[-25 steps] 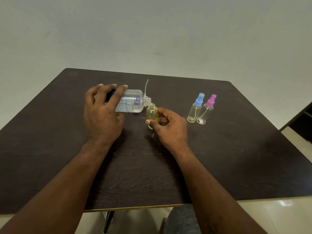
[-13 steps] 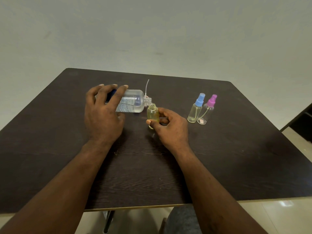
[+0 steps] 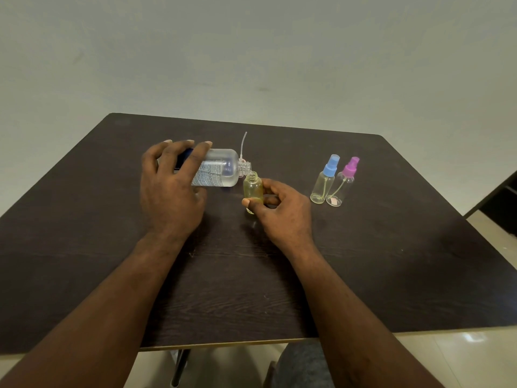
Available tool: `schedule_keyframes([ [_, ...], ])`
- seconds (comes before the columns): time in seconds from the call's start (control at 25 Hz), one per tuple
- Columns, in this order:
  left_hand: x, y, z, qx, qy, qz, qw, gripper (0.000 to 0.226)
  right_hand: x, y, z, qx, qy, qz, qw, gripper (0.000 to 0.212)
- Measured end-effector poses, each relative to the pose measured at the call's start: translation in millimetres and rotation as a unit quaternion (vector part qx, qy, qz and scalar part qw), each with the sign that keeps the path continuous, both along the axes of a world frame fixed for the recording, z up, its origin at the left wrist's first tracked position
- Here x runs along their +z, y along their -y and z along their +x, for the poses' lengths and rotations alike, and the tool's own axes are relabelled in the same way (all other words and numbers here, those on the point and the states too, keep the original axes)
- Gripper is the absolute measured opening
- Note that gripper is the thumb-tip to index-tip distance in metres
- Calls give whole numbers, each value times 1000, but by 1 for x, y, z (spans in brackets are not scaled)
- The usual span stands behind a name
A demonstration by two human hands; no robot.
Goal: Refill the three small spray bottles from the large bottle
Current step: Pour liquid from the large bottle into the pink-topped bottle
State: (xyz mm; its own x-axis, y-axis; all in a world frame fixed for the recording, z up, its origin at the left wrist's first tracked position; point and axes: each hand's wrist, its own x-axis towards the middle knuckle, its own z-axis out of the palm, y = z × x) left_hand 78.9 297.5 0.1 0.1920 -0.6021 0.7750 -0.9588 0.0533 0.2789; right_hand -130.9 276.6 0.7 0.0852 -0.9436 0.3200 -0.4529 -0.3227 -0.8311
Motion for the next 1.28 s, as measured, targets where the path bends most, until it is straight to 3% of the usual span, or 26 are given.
schedule_keyframes([
  [1.28,0,-1,-1,1,0,-9,1000,75,-6,4,1,-6,7,-11,1000,48],
])
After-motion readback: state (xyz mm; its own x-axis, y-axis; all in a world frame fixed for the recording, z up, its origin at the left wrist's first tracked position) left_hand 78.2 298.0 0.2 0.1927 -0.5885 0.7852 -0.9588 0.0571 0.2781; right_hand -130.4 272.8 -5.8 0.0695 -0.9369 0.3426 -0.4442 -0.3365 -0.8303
